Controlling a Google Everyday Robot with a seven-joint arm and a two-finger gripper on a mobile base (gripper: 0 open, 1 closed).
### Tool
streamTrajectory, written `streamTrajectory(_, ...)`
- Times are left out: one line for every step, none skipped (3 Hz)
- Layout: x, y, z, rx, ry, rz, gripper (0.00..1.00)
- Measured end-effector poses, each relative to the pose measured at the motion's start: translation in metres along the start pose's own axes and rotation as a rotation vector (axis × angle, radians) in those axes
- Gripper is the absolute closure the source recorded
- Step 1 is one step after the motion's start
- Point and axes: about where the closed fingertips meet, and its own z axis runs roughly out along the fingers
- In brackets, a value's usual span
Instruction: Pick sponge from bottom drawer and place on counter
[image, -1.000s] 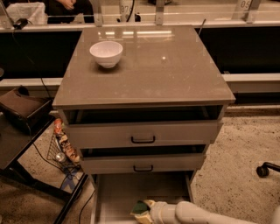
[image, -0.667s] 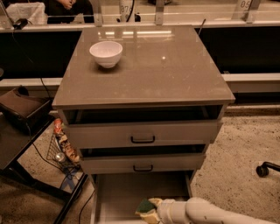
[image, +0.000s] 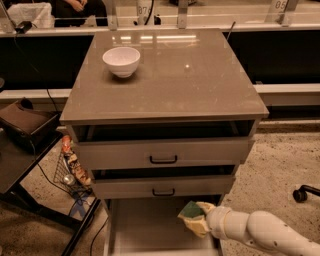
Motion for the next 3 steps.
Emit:
streamTrajectory(-0.0181, -0.0144, -0.0402, 0.103, -0.021, -0.010, 1.00)
streamTrajectory(-0.0181, -0.0144, -0.0402, 0.103, -0.021, -0.010, 1.00)
streamTrajectory(-0.0232, -0.0151, -0.0414, 0.109, 0.005, -0.009, 1.00)
